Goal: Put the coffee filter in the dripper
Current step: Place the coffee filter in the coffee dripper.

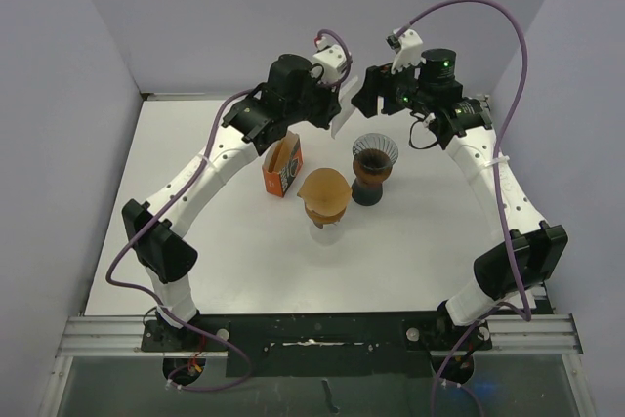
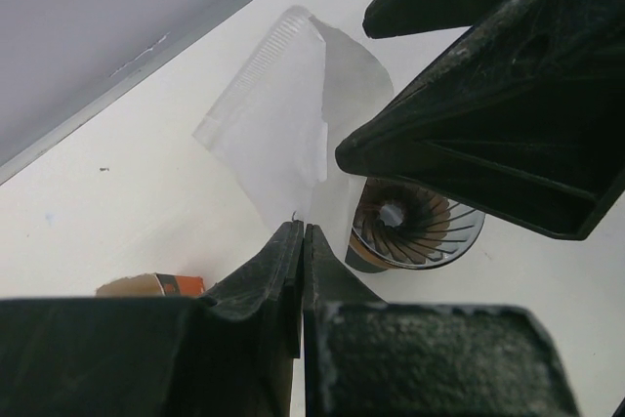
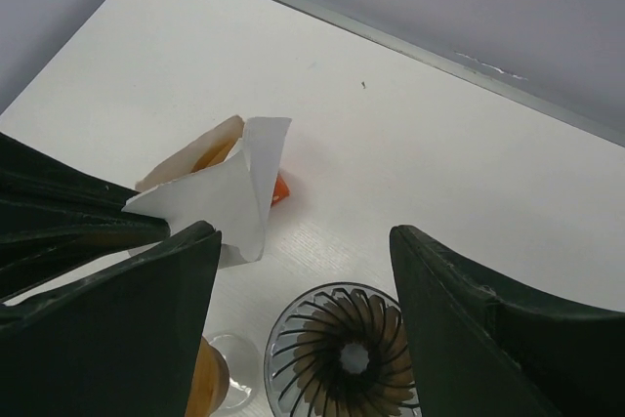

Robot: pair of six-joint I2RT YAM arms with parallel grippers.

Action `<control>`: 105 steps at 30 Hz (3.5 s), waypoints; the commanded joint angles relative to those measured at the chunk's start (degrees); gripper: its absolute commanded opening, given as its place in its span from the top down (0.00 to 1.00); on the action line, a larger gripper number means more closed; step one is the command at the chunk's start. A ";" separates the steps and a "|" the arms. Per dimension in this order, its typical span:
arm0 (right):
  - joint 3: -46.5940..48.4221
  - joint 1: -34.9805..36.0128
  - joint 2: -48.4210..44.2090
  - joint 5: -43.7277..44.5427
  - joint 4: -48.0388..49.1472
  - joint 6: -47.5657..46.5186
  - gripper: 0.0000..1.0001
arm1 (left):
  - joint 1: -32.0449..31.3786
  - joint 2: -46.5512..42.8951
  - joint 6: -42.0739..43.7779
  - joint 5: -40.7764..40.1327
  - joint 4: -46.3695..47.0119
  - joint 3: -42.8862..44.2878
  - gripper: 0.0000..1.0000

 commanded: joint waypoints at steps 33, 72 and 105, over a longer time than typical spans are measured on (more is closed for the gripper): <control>-1.59 0.66 0.61 1.53 3.86 3.54 0.41 | -1.78 -0.75 3.21 -3.07 3.81 1.25 1.00; -0.48 1.47 2.69 8.10 1.05 3.14 0.70 | -6.62 0.98 11.32 -23.19 3.82 3.35 1.00; -4.64 -1.36 -1.83 -8.48 4.62 1.36 0.33 | -3.00 -1.25 10.01 -13.90 3.42 0.72 1.00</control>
